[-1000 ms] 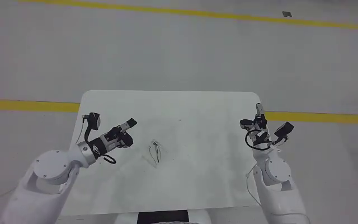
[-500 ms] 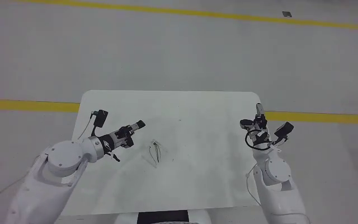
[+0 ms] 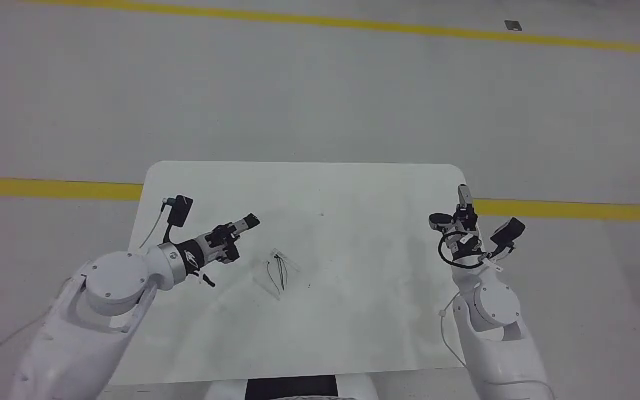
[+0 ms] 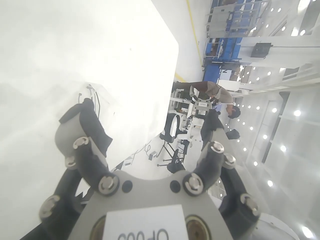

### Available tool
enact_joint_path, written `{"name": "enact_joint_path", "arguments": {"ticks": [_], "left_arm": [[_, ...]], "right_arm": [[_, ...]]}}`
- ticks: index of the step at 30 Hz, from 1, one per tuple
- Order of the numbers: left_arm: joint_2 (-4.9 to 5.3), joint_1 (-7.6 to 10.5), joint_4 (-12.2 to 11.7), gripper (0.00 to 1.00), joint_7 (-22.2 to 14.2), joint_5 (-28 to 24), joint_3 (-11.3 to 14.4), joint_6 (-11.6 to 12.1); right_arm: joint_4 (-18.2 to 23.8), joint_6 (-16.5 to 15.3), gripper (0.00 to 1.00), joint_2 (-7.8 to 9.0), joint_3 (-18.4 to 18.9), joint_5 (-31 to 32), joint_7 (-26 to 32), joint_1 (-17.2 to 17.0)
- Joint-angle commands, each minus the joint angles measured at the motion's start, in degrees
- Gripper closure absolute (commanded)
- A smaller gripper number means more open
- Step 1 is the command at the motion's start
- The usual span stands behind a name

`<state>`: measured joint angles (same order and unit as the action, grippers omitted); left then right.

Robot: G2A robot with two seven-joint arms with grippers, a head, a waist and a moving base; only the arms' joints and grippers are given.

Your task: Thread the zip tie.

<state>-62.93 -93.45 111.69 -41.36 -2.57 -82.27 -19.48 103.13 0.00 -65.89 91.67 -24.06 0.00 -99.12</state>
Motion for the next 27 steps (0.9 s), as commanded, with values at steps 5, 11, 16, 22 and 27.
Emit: {"name": "enact_joint_path", "arguments": {"ticks": [5, 11, 16, 22, 27], "left_arm": [[0.0, 0.0, -0.01, 0.0, 0.0, 0.01, 0.0, 0.0], [0.0, 0.0, -0.01, 0.0, 0.0, 0.01, 0.0, 0.0], [0.0, 0.0, -0.01, 0.0, 0.0, 0.01, 0.0, 0.0], [0.0, 0.0, -0.01, 0.0, 0.0, 0.01, 0.0, 0.0], [0.11, 0.53, 1.41, 0.0, -0.59, 1.76, 0.51, 1.02]], "right_arm": [[0.0, 0.0, 0.0, 0.0, 0.0, 0.0, 0.0, 0.0], [0.0, 0.0, 0.0, 0.0, 0.0, 0.0, 0.0, 0.0], [0.0, 0.0, 0.0, 0.0, 0.0, 0.0, 0.0, 0.0], [0.0, 0.0, 0.0, 0.0, 0.0, 0.0, 0.0, 0.0], [0.0, 0.0, 0.0, 0.0, 0.0, 0.0, 0.0, 0.0]]}}
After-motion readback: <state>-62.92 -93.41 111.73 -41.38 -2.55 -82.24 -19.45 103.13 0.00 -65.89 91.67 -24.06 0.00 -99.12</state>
